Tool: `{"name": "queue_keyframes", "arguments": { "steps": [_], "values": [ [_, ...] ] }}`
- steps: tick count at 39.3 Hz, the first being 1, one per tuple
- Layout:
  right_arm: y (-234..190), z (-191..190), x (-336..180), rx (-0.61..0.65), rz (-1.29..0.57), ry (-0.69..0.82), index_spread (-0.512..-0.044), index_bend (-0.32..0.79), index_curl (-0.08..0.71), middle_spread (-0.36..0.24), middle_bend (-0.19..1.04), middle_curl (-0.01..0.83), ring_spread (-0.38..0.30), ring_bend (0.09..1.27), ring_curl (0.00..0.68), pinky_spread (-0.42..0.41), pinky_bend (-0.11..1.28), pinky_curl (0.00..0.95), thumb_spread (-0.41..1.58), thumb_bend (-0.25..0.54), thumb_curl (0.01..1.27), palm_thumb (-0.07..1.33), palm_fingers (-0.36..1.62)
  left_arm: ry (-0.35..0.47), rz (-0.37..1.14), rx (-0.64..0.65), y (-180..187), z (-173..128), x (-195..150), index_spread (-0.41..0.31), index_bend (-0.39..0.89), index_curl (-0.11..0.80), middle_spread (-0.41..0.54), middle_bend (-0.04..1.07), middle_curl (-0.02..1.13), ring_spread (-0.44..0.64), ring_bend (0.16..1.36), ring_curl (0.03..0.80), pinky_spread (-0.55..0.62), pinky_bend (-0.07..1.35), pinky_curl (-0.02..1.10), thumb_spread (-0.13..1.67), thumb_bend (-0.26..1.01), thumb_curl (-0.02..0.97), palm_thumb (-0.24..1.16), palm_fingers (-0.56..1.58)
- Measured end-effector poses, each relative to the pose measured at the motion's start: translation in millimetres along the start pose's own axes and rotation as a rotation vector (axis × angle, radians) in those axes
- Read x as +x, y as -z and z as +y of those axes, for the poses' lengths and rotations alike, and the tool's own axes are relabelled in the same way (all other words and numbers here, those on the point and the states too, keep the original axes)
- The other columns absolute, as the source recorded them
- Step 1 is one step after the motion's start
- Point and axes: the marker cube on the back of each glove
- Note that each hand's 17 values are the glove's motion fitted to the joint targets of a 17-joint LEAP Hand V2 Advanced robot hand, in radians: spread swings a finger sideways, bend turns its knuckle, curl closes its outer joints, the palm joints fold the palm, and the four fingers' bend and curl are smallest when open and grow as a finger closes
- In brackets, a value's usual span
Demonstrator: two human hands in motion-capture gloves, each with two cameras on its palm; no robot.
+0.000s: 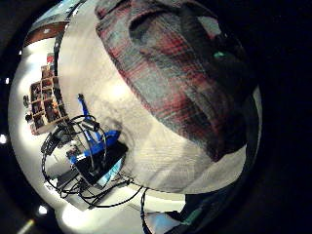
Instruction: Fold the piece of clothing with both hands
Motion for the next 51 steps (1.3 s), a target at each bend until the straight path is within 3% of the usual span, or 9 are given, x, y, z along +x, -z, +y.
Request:
{"name": "queue_keyframes", "arguments": {
  "steps": [10, 17, 23, 26, 32, 38, 41, 46, 51],
  "values": [
    [38.0, 28.3, 15.8, 0.040, 0.028, 0.077, -0.256, 0.24, 0.331, -0.213, 0.31, 0.465, -0.269, 0.59, 0.406, -0.355, 0.58, 0.360, 0.50, -0.011, 0.60, 1.01, 1.25, -0.067, 0.019, 0.195, 25.1, 31.4, -4.5, -0.177, 0.12, 0.483, -0.221, 0.34, 0.49, -0.17, 0.39, 0.343, -0.10, 0.17, 0.34, 1.54, 0.08, 0.383, 0.70, 1.01],
    [70.8, 42.4, 51.3, 0.039, -0.027, 0.113, -0.249, 0.26, 0.384, -0.214, 0.31, 0.482, -0.271, 0.57, 0.419, -0.373, 0.55, 0.361, 0.37, -0.023, 0.65, 1.03, 1.28, -0.273, 0.031, 0.279, 34.7, 49.5, -4.1, -0.180, 0.08, 0.447, -0.243, 0.40, 0.54, -0.26, 0.56, 0.417, -0.18, 0.21, 0.36, 1.60, 0.08, 0.375, 0.67, 1.12],
    [109.3, 73.7, 58.8, -0.041, -0.021, 0.144, -0.247, 0.26, 0.417, -0.219, 0.32, 0.495, -0.273, 0.56, 0.429, -0.377, 0.54, 0.368, 0.30, -0.028, 0.68, 1.03, 1.29, -0.450, 0.118, 0.201, 58.2, 95.0, -4.4, -0.186, 0.10, 0.428, -0.263, 0.44, 0.58, -0.30, 0.62, 0.451, -0.22, 0.23, 0.39, 1.60, 0.09, 0.371, 0.64, 1.12],
    [133.4, 78.8, 60.2, -0.077, 0.017, 0.131, -0.247, 0.26, 0.432, -0.218, 0.32, 0.499, -0.274, 0.55, 0.433, -0.377, 0.53, 0.371, 0.27, -0.028, 0.69, 1.03, 1.29, -0.474, 0.130, 0.166, 72.5, 104.3, -8.7, -0.194, 0.13, 0.432, -0.268, 0.46, 0.59, -0.31, 0.64, 0.461, -0.23, 0.22, 0.39, 1.59, 0.09, 0.375, 0.64, 1.14],
    [181.3, 42.4, 61.3, -0.098, 0.093, 0.029, -0.247, 0.25, 0.454, -0.222, 0.32, 0.506, -0.277, 0.55, 0.444, -0.377, 0.53, 0.379, 0.24, -0.030, 0.71, 1.02, 1.29, -0.375, 0.134, 0.173, 106.5, 72.3, -25.0, -0.207, 0.15, 0.438, -0.274, 0.47, 0.61, -0.32, 0.64, 0.469, -0.24, 0.23, 0.40, 1.58, 0.09, 0.382, 0.63, 1.15],
    [177.3, -24.8, 37.7, -0.345, 0.151, -0.105, -0.250, 0.22, 0.469, -0.228, 0.32, 0.512, -0.276, 0.55, 0.452, -0.381, 0.53, 0.385, 0.22, -0.032, 0.73, 1.02, 1.28, -0.013, 0.164, 0.016, 101.1, -6.2, -37.3, -0.211, 0.15, 0.444, -0.284, 0.47, 0.63, -0.32, 0.64, 0.470, -0.25, 0.23, 0.41, 1.56, 0.09, 0.396, 0.63, 1.15],
    [155.8, -60.5, 24.1, -0.392, 0.170, -0.158, -0.256, 0.19, 0.472, -0.230, 0.31, 0.513, -0.278, 0.55, 0.454, -0.382, 0.54, 0.388, 0.22, -0.030, 0.73, 1.02, 1.27, 0.050, 0.188, -0.060, 74.7, -51.8, -34.3, -0.211, 0.15, 0.446, -0.278, 0.47, 0.63, -0.32, 0.64, 0.470, -0.25, 0.23, 0.41, 1.52, 0.08, 0.414, 0.64, 1.14],
    [112.9, -115.6, 4.6, -0.279, 0.141, -0.084, -0.261, 0.18, 0.475, -0.239, 0.31, 0.514, -0.277, 0.54, 0.458, -0.386, 0.53, 0.389, 0.22, -0.033, 0.74, 1.02, 1.26, 0.084, 0.208, -0.160, 36.3, -88.0, -28.0, -0.211, 0.15, 0.452, -0.275, 0.47, 0.64, -0.32, 0.63, 0.468, -0.24, 0.21, 0.41, 1.49, 0.07, 0.435, 0.66, 1.13],
    [87.3, -138.8, -1.5, -0.017, 0.186, -0.118, -0.271, 0.12, 0.455, -0.246, 0.27, 0.505, -0.282, 0.53, 0.456, -0.378, 0.54, 0.392, 0.24, -0.028, 0.75, 1.03, 1.13, 0.206, 0.140, 0.041, 31.9, -104.7, -35.0, -0.210, 0.13, 0.451, -0.284, 0.47, 0.64, -0.32, 0.67, 0.482, -0.24, 0.20, 0.42, 1.46, 0.05, 0.436, 0.62, 1.14]
  ]
}}
